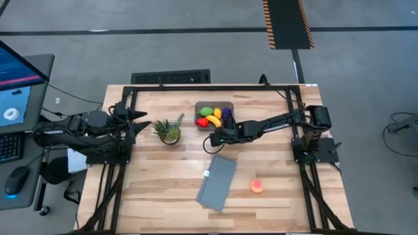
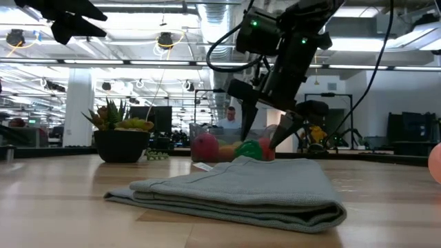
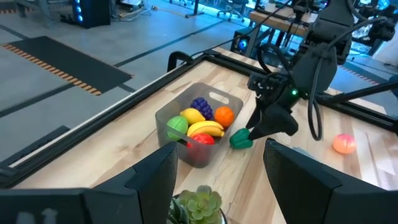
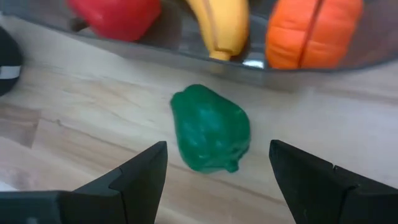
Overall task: Pick and placing Produce into tupperware
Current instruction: Put the bell pepper into the black bin
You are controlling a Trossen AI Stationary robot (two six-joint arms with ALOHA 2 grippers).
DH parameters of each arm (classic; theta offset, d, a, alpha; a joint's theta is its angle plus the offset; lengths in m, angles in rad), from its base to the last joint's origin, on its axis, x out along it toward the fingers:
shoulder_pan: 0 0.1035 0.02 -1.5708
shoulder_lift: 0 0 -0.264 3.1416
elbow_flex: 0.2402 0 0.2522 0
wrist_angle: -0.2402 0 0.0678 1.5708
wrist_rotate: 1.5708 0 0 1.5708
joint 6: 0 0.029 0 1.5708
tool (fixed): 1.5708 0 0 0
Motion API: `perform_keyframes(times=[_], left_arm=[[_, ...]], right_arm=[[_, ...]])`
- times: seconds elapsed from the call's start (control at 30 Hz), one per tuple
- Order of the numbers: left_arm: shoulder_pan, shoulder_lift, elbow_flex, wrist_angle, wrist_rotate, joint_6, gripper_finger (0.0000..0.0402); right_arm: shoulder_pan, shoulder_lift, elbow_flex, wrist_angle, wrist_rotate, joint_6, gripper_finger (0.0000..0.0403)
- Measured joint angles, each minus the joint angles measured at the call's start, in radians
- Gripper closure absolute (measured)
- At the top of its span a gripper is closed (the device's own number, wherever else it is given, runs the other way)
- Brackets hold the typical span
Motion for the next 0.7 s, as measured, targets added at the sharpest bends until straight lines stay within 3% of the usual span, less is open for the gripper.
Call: perform_keyframes(times=[0.7], left_arm=[[0.0,0.0,0.0,0.0,0.0,0.003,0.0175]], right_arm=[[-0.051,0.002,0.001,0.024,-0.032,-0.083,0.0097]])
